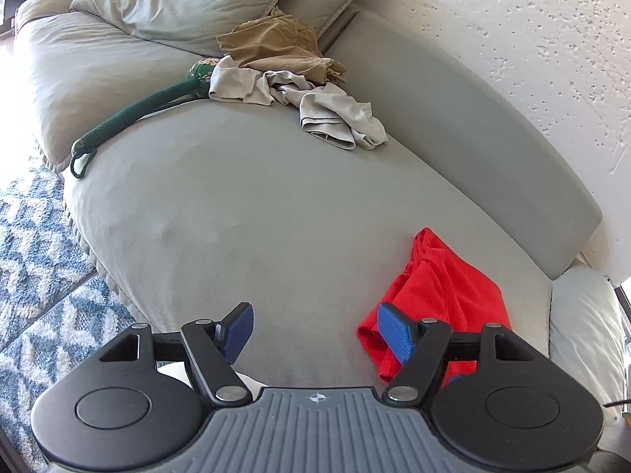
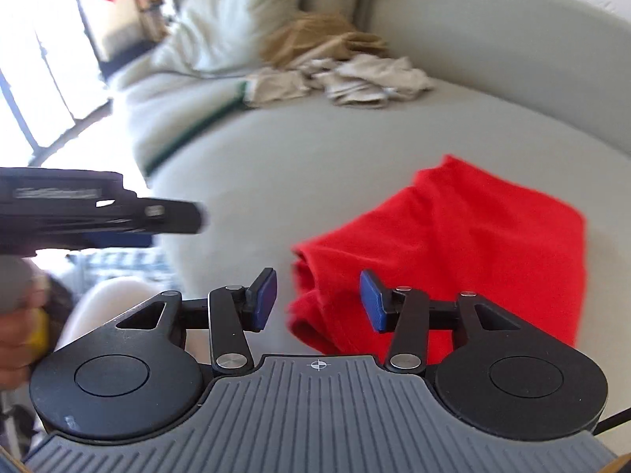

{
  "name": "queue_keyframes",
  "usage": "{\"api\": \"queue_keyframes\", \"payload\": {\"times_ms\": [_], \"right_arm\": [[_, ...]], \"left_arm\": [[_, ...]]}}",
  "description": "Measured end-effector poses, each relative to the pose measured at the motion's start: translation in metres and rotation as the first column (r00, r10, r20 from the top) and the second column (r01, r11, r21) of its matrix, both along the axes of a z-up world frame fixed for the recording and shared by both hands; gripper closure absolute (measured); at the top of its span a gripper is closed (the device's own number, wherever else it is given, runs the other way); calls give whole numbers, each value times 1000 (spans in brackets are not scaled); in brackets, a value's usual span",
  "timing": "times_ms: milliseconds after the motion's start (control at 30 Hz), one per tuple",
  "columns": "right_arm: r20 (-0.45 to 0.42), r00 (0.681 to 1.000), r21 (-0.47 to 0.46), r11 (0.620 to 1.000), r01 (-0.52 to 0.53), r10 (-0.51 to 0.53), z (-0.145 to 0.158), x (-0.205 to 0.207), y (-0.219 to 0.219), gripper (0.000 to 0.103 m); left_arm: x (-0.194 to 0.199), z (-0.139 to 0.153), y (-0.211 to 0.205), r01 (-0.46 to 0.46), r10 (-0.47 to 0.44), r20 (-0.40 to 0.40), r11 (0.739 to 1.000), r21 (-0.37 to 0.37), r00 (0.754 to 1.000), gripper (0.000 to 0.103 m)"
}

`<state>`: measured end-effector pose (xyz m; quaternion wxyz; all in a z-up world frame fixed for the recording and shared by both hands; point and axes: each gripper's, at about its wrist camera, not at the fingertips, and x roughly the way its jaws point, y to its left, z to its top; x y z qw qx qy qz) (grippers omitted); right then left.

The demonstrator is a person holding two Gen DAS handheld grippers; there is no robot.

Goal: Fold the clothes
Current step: 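Lift the held shirt edge and fold it over the shirt with the right gripper, then move the left gripper over the folded red shirt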

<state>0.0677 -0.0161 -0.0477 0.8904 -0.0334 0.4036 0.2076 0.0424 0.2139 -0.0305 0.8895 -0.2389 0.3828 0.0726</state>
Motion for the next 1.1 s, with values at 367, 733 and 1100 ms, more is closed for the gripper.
{"api": "queue_keyframes", "payload": {"times_ms": [367,733,1100], "right_arm": [[-87,954,302,905,300,-288,19,-42,-127,62],[-151,970,103,973,207,-190,-30,-24,-115,86],[-164,960,226,938,262,-228,-17,-27,-168,54]], "left_arm": [[15,-9,-71,202,-203,12,976,83,979,55],[40,-56,-149,395,-361,-166,874,283,918,68],[28,-19,-159,371,-344,-140,869,327,929,55]]}}
